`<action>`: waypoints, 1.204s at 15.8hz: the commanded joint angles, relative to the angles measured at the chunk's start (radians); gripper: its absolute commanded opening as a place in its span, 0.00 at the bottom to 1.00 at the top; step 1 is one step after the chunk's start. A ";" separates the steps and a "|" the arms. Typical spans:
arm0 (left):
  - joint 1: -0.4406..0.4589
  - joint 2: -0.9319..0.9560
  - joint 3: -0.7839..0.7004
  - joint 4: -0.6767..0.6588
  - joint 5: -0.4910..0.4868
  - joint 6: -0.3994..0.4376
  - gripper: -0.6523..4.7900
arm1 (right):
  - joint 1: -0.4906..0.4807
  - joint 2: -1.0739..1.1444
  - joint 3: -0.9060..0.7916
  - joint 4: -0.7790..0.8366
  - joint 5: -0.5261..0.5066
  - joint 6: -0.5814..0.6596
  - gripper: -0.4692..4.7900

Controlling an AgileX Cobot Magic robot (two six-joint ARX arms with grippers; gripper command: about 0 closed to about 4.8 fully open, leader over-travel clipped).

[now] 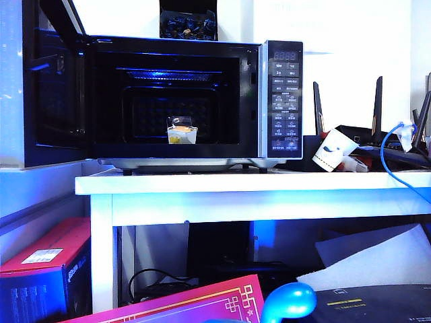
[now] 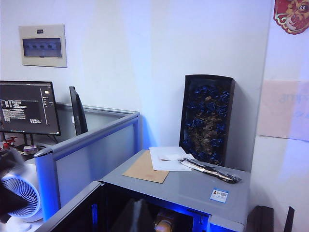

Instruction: Open the microwave door, place the box of snacks from the top of the microwave inside, then close the microwave door.

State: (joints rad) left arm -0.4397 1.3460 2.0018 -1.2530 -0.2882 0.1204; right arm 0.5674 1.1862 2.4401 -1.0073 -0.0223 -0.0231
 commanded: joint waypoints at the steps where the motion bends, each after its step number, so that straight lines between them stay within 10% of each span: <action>1: 0.030 0.100 0.001 -0.003 -0.068 -0.002 0.11 | 0.002 -0.002 0.002 0.016 -0.003 -0.004 0.08; 11: 0.093 0.232 0.000 -0.085 -0.123 -0.023 0.11 | 0.002 0.005 0.001 -0.121 0.000 -0.035 0.08; 19: 0.093 0.254 0.000 0.000 0.187 -0.020 0.11 | 0.002 0.015 0.001 -0.294 -0.011 -0.058 0.08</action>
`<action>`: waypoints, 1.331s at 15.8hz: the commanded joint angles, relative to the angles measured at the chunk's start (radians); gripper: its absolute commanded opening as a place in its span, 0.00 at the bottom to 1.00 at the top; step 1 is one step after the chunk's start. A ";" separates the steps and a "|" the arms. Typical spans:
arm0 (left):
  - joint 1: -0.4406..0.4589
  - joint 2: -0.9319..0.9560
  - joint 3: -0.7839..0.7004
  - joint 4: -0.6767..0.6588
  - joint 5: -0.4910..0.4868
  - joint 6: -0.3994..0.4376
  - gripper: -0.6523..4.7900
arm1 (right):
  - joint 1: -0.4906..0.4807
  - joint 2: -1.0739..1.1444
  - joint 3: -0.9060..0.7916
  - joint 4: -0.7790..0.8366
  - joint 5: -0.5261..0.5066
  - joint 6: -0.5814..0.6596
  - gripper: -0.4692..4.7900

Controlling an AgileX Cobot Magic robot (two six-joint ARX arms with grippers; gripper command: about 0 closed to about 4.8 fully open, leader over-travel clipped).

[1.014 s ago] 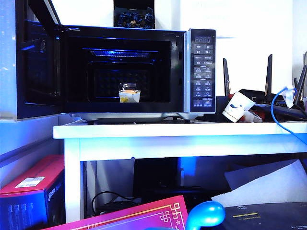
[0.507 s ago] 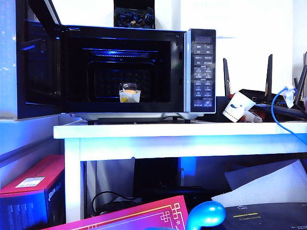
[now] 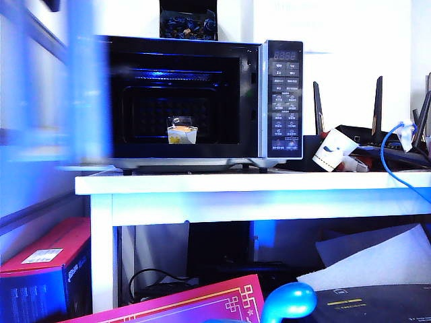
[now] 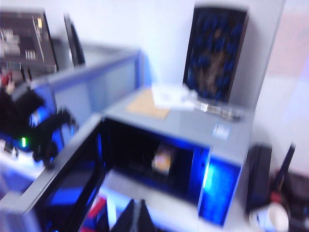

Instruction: Open the microwave door, place the box of snacks from the top of the microwave inside, then close the microwave door.

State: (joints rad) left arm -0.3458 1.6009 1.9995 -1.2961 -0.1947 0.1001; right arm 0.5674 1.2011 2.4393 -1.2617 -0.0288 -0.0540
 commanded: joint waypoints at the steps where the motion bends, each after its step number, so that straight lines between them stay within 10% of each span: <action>1: -0.001 0.000 0.002 0.061 0.111 0.000 0.11 | 0.002 0.010 0.002 -0.059 -0.005 -0.029 0.08; 7: -0.005 0.013 0.002 0.132 0.418 0.004 0.11 | 0.002 0.036 0.001 -0.116 -0.043 -0.029 0.08; 21: -0.164 0.211 0.003 0.517 0.443 -0.004 0.11 | 0.002 0.078 0.001 -0.117 -0.060 -0.025 0.08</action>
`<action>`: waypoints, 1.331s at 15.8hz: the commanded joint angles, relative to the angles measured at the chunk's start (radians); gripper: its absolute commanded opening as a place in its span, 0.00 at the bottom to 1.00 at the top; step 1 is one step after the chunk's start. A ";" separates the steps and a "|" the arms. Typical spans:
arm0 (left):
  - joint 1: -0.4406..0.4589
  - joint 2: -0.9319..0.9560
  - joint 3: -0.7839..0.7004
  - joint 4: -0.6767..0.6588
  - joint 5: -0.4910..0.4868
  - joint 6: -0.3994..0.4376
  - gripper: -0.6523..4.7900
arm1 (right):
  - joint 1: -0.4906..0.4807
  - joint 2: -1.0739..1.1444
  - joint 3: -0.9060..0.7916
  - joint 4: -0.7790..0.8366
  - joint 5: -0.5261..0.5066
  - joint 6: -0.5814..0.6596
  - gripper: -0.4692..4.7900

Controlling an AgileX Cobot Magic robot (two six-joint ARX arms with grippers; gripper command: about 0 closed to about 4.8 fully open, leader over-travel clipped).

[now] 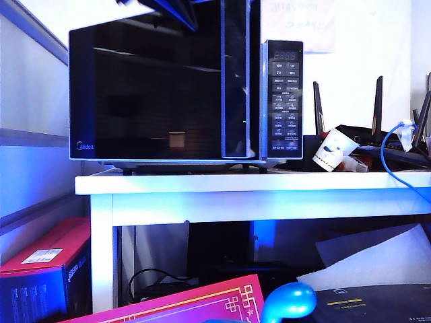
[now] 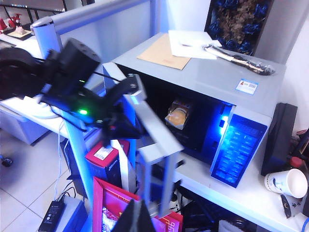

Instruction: Open the microwave door, place the box of snacks from the top of the microwave inside, then close the microwave door.

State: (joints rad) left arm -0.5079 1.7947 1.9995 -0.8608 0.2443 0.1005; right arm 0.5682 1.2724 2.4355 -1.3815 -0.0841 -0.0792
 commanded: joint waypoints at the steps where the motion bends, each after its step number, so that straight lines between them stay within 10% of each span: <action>1: -0.002 0.027 0.003 0.111 0.006 -0.008 0.11 | 0.001 0.009 0.005 0.002 -0.004 0.000 0.08; 21: -0.015 0.232 0.005 0.766 0.011 -0.030 0.11 | 0.001 0.057 -0.040 0.000 0.068 0.007 0.08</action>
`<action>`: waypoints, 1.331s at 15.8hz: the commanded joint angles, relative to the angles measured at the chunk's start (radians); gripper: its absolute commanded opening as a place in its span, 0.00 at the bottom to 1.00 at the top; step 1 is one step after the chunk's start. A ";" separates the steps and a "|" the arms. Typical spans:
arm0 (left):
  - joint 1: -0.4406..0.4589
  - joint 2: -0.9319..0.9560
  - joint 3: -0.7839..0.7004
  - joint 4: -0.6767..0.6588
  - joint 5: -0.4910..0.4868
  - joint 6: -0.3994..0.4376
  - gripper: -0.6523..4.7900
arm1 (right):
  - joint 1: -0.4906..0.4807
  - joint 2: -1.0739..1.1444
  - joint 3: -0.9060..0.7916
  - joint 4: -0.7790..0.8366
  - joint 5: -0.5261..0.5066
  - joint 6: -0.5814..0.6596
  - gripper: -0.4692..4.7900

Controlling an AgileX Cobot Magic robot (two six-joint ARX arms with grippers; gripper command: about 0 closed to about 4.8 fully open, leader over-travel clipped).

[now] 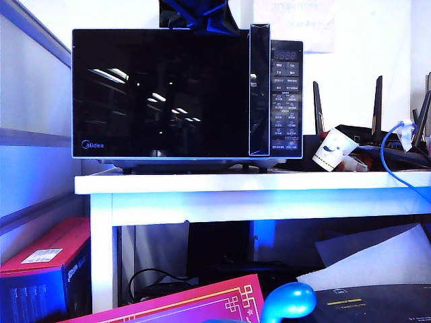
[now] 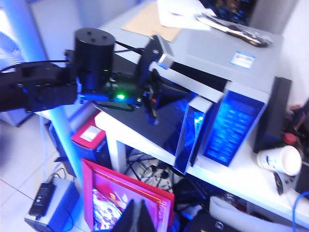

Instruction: Open the microwave door, place the box of snacks from the top of the microwave inside, then close the microwave door.

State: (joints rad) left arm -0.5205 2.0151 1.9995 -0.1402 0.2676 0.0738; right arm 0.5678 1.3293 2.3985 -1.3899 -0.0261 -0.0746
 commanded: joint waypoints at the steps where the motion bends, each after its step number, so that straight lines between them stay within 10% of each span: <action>1: -0.002 0.018 0.005 0.054 -0.031 -0.002 0.11 | 0.001 0.003 -0.003 0.009 0.021 0.003 0.08; 15: -0.002 0.071 0.004 0.187 -0.530 0.085 0.11 | 0.001 0.011 -0.002 0.010 0.061 -0.002 0.08; 21: -0.032 -0.237 0.004 0.010 -0.220 0.069 0.11 | 0.002 -0.058 -0.001 0.031 0.048 -0.002 0.08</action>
State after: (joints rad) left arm -0.5396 1.8542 1.9915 -0.1188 -0.0296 0.1387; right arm 0.5678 1.2881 2.3936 -1.3857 0.0315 -0.0753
